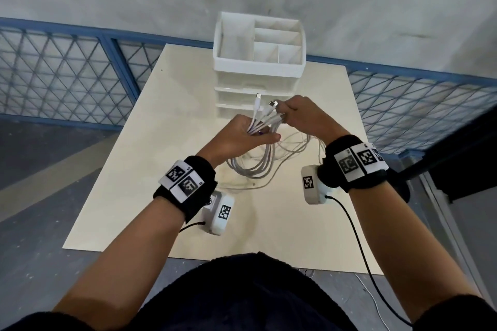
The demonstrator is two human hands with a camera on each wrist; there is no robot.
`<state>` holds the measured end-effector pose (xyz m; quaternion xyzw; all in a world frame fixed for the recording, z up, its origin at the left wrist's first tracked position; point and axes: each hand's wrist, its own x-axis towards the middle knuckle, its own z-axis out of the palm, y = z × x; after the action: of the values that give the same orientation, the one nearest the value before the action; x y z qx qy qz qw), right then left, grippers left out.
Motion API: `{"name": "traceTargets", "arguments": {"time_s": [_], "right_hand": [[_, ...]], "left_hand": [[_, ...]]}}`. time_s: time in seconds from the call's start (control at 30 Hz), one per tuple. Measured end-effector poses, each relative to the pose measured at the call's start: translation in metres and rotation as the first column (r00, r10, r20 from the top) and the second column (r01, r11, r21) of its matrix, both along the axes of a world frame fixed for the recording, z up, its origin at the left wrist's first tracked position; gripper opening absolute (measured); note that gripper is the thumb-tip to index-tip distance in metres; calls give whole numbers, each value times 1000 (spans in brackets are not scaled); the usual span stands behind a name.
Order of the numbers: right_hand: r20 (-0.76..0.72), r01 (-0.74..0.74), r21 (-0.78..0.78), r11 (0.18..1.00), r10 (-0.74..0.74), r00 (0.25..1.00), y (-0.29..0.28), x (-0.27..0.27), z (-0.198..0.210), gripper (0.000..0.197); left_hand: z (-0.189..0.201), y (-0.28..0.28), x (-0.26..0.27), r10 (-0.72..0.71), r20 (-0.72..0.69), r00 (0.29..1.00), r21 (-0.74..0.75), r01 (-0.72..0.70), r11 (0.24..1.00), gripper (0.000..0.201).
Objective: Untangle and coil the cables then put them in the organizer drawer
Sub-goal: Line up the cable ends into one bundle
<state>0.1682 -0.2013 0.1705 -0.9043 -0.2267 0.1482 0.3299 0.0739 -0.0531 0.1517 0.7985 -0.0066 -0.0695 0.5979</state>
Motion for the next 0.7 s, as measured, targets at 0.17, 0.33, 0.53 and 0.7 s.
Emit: {"name": "traceTargets", "arguments": {"time_s": [0.17, 0.33, 0.53, 0.7], "right_hand": [[-291, 103, 342, 934, 2, 957, -19, 3, -12, 54], [-410, 127, 327, 936, 19, 912, -40, 4, -37, 62], [-351, 27, 117, 993, 16, 936, -56, 11, -39, 75], [-565, -39, 339, 940, 236, 791, -61, 8, -43, 78]], "left_hand": [[30, 14, 3, 163, 123, 979, -9, -163, 987, 14], [41, 33, 11, 297, 263, 918, -18, -304, 953, 16], [20, 43, 12, 446, 262, 856, -134, -425, 895, 12], [21, 64, 17, 521, 310, 795, -139, -505, 852, 17]]}}
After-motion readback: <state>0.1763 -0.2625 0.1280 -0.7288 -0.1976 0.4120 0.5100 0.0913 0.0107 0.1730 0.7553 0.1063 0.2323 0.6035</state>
